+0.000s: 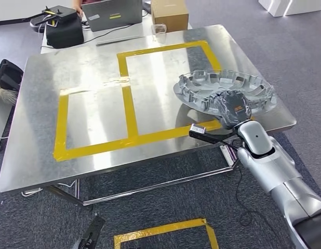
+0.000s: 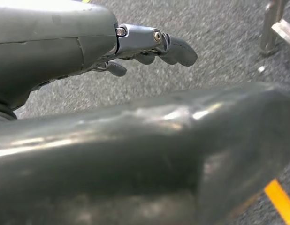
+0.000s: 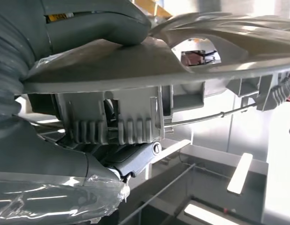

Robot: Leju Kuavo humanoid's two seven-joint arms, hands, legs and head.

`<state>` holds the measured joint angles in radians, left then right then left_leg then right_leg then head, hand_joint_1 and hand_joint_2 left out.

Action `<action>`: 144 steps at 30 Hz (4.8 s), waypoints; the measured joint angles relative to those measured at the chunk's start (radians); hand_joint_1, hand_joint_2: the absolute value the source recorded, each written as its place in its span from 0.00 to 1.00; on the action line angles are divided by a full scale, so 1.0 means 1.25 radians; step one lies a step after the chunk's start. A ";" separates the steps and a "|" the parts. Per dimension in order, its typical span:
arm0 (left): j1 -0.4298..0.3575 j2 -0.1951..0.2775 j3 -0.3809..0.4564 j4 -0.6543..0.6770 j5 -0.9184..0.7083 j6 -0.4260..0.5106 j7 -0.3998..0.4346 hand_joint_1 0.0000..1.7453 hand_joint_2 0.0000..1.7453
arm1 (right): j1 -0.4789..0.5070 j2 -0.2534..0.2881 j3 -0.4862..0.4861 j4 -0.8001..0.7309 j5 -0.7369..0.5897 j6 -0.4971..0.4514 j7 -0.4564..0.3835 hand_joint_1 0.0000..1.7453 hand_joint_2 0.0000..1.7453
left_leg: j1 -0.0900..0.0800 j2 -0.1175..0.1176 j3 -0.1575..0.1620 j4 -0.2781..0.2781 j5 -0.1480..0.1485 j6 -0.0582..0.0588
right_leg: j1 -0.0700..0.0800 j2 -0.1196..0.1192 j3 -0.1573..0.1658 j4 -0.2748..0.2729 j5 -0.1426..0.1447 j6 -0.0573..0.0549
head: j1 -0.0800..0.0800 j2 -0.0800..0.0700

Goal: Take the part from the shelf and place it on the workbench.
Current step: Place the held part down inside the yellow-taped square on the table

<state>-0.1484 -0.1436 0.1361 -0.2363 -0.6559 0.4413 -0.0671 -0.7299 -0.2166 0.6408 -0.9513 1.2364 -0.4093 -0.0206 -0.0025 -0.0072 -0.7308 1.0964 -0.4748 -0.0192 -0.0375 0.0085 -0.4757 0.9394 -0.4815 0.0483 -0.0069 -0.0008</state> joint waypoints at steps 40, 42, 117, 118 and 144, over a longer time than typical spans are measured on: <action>-0.009 0.014 -0.033 0.001 -0.070 0.035 0.063 0.00 0.00 | -0.072 0.010 0.013 0.010 -0.006 0.001 -0.011 0.00 0.00 | -0.011 -0.019 0.047 -0.110 0.126 0.028 | 0.028 0.005 -0.047 0.034 0.000 0.000 | 0.003 0.000; -0.009 0.014 -0.033 0.001 -0.068 0.033 0.063 0.00 0.00 | -0.073 0.010 0.013 0.010 -0.007 0.001 -0.011 0.00 0.00 | -0.012 -0.020 0.047 -0.109 0.126 0.028 | 0.028 0.004 -0.046 0.034 0.001 -0.001 | 0.003 0.000; -0.016 0.020 -0.022 0.001 -0.056 0.046 0.078 0.00 0.00 | -0.111 0.041 0.041 0.017 -0.034 0.035 -0.024 0.00 0.00 | -0.001 -0.003 0.092 -0.085 0.064 0.042 | 0.019 -0.001 -0.216 0.260 -0.050 0.025 | 0.010 0.000; -0.016 0.020 -0.021 0.001 -0.056 0.046 0.078 0.00 0.00 | -0.111 0.041 0.042 0.018 -0.034 0.035 -0.025 0.00 0.00 | -0.003 -0.003 0.082 -0.085 0.072 0.043 | 0.020 -0.001 -0.217 0.289 -0.056 0.023 | 0.010 0.000; -0.012 0.020 -0.012 0.001 -0.058 0.052 0.079 0.00 0.00 | -0.110 0.055 0.060 0.024 -0.042 0.039 -0.027 0.00 0.00 | 0.010 -0.002 0.137 -0.085 0.021 0.024 | 0.010 -0.008 -0.188 0.067 0.102 0.026 | 0.012 0.000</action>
<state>-0.1629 -0.1184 0.1208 -0.2352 -0.7284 0.5062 0.0313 -0.8676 -0.1480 0.7152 -0.9209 1.1834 -0.3605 -0.0541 0.0101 -0.0094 -0.5591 0.9906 -0.4487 0.0105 -0.0244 -0.0020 -0.7111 1.0233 -0.3540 0.0806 0.0076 -0.0008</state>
